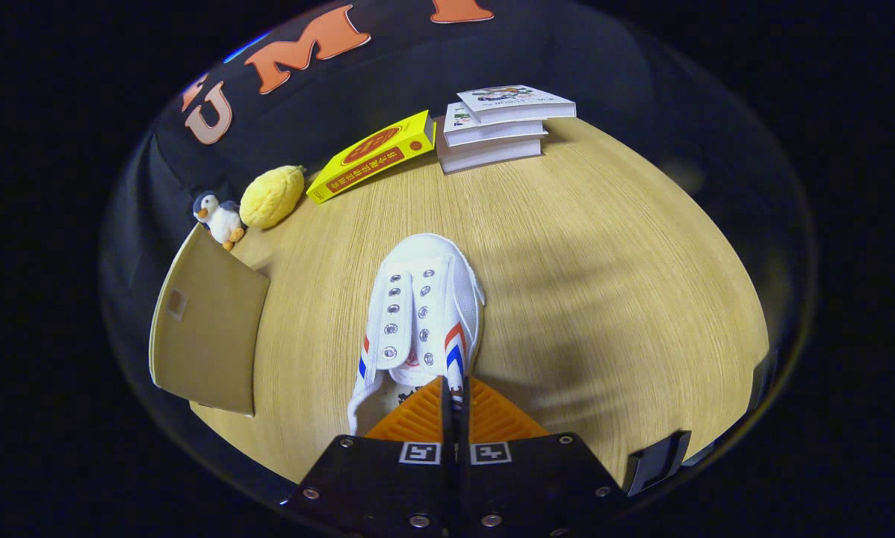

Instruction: Open the storage box then place both shoes into the box .Put the left shoe in first, then the right shoe, with the right side of both shoes facing outward in a uniform manner.

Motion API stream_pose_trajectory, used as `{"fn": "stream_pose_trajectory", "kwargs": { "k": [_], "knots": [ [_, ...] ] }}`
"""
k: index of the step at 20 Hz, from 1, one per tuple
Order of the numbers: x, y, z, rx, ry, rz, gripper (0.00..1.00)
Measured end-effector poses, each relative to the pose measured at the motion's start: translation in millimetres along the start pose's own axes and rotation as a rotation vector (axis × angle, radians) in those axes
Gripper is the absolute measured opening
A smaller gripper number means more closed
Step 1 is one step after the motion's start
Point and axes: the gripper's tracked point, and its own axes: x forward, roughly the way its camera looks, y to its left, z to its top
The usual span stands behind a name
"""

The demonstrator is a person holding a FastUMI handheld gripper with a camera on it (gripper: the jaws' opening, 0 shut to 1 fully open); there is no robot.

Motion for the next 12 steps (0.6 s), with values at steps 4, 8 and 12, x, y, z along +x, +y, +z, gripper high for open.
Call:
{"fn": "stream_pose_trajectory", "kwargs": {
  "k": [4,8,12],
  "knots": [
    [-12.4,15.7,21.5,-0.014,-0.048,0.012,0.00],
    [-28.4,45.6,42.6,-0.029,-0.093,0.027,0.00],
    [-48.0,88.4,62.7,-0.003,-0.137,0.034,0.00]
  ]
}}
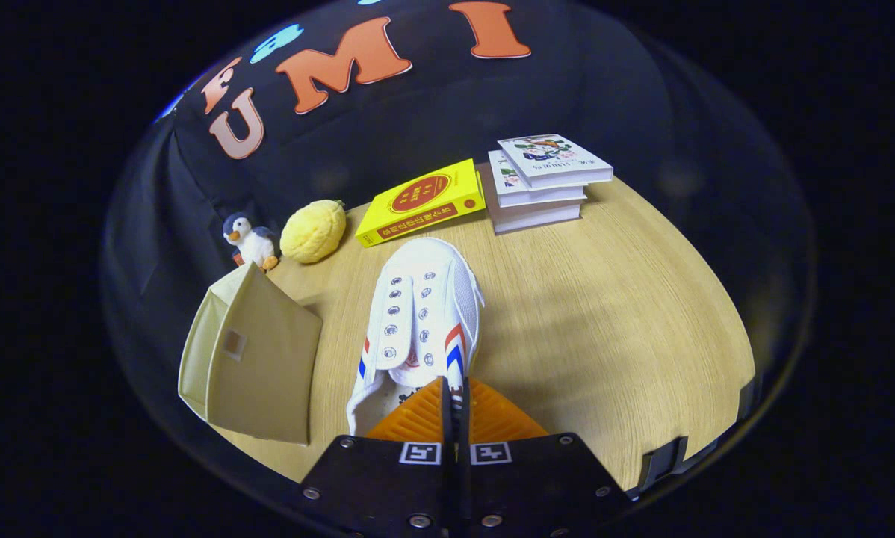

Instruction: Open the storage box then place both shoes into the box .Put the left shoe in first, then the right shoe, with the right side of both shoes facing outward in a uniform manner.

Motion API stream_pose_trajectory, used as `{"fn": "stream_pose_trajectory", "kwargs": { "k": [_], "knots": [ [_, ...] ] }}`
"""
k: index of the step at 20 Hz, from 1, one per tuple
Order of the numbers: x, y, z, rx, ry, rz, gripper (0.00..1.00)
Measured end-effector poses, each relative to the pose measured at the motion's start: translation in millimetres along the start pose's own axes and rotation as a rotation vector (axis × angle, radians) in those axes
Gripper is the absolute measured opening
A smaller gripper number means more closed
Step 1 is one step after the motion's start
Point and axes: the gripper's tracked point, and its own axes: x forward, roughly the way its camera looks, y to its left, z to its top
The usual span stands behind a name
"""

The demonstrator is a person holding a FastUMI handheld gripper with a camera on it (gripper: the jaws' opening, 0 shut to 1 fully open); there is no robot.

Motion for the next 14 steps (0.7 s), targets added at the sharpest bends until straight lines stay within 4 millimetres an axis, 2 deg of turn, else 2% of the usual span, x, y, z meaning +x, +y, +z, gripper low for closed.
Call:
{"fn": "stream_pose_trajectory", "kwargs": {
  "k": [4,8,12,14],
  "knots": [
    [-21.2,56.3,12.9,0.029,-0.035,0.012,0.00],
    [-40.8,121.1,24.8,0.056,-0.079,0.043,0.00],
    [-53.6,185.5,24.5,0.053,-0.090,0.081,0.00],
    [-56.7,216.9,18.1,0.037,-0.085,0.106,0.00]
  ]
}}
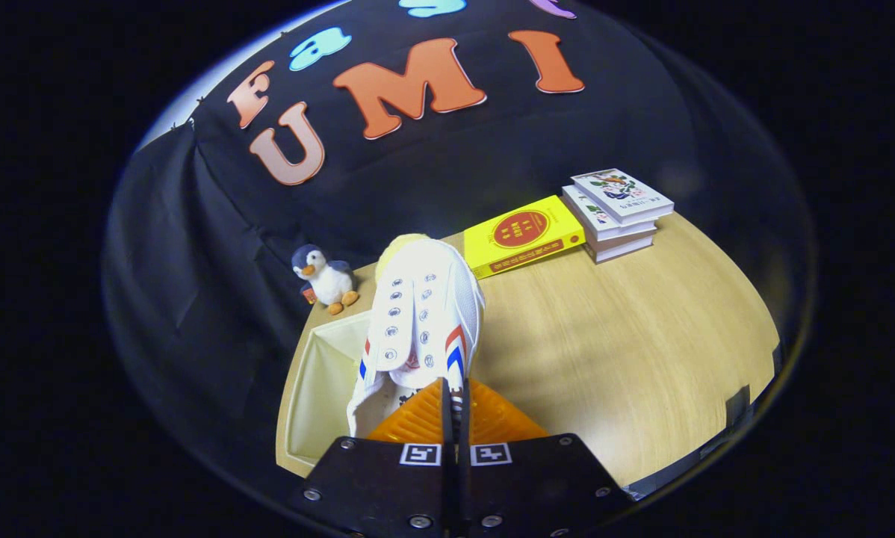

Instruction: Open the storage box then place both shoes into the box .Put the left shoe in first, then the right shoe, with the right side of both shoes facing outward in a uniform manner.

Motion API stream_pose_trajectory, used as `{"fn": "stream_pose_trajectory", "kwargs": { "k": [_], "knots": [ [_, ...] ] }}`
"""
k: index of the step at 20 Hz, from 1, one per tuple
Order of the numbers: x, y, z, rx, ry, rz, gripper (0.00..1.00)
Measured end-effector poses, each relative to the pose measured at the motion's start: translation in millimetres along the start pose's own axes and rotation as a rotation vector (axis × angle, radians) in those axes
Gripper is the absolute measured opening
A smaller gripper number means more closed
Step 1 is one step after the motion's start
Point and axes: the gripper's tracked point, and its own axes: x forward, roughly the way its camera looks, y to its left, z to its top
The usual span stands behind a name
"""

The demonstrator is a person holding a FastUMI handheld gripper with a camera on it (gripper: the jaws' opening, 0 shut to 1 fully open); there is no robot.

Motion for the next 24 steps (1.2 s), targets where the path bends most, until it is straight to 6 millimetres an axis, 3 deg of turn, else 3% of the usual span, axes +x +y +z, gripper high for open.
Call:
{"fn": "stream_pose_trajectory", "kwargs": {
  "k": [4,7,11,16,18,20,21,22,23,24],
  "knots": [
    [7.5,50.4,-17.0,-0.033,0.030,0.034,0.00],
    [21.9,69.6,-34.3,-0.057,0.064,0.025,0.00],
    [41.1,73.3,-60.7,-0.069,0.111,-0.026,0.00],
    [60.9,52.7,-80.9,-0.129,0.133,-0.147,0.00],
    [63.0,57.7,-90.3,-0.161,0.157,-0.153,0.02],
    [57.3,73.7,-78.7,-0.143,0.108,-0.103,0.13],
    [52.0,77.8,-67.4,-0.140,0.075,-0.099,0.31],
    [46.6,77.9,-55.4,-0.145,0.042,-0.101,0.40],
    [41.6,76.7,-43.8,-0.146,0.014,-0.104,0.56],
    [36.6,74.6,-37.3,-0.143,-0.002,-0.104,0.62]
  ]
}}
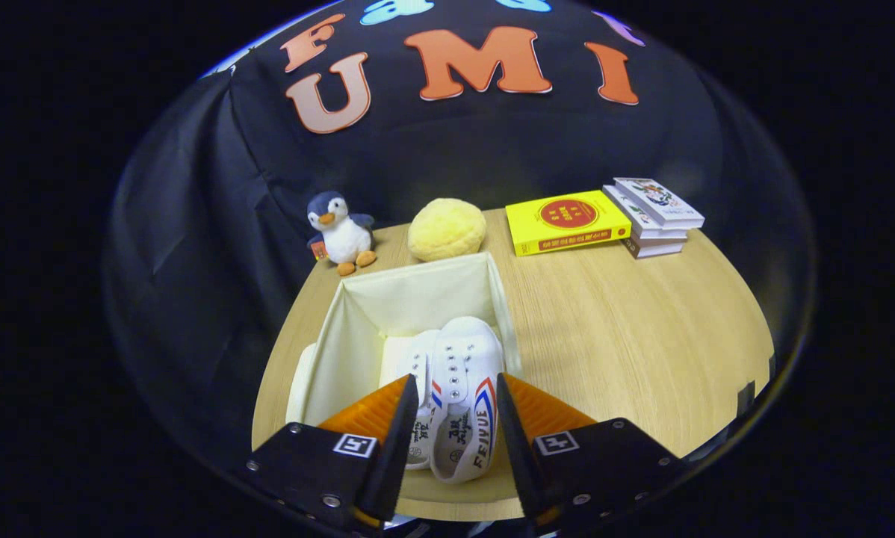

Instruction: Open the storage box then place both shoes into the box .Put the left shoe in first, then the right shoe, with the right side of both shoes facing outward in a uniform manner.

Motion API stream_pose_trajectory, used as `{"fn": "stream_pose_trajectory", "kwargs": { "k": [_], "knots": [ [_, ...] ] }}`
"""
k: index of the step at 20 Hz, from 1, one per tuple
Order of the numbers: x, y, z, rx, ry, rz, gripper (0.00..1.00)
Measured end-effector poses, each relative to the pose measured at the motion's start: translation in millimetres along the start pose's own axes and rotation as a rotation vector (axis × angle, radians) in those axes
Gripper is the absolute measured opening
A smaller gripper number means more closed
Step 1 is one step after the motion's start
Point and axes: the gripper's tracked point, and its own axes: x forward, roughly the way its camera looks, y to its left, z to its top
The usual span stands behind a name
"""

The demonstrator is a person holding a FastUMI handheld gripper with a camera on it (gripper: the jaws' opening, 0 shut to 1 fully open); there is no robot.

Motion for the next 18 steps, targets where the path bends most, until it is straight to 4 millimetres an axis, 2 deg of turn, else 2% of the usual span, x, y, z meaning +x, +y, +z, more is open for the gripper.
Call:
{"fn": "stream_pose_trajectory", "kwargs": {
  "k": [3,5,8,13,18],
  "knots": [
    [-13.7,-21.7,18.4,0.007,-0.042,-0.022,0.86],
    [-24.3,-38.2,31.7,0.005,-0.076,-0.036,0.97],
    [-42.2,-63.0,51.4,0.010,-0.118,-0.046,0.99],
    [-79.8,-119.0,89.4,-0.032,-0.205,-0.074,0.99],
    [-123.4,-200.3,122.2,-0.016,-0.301,-0.120,0.99]
  ]
}}
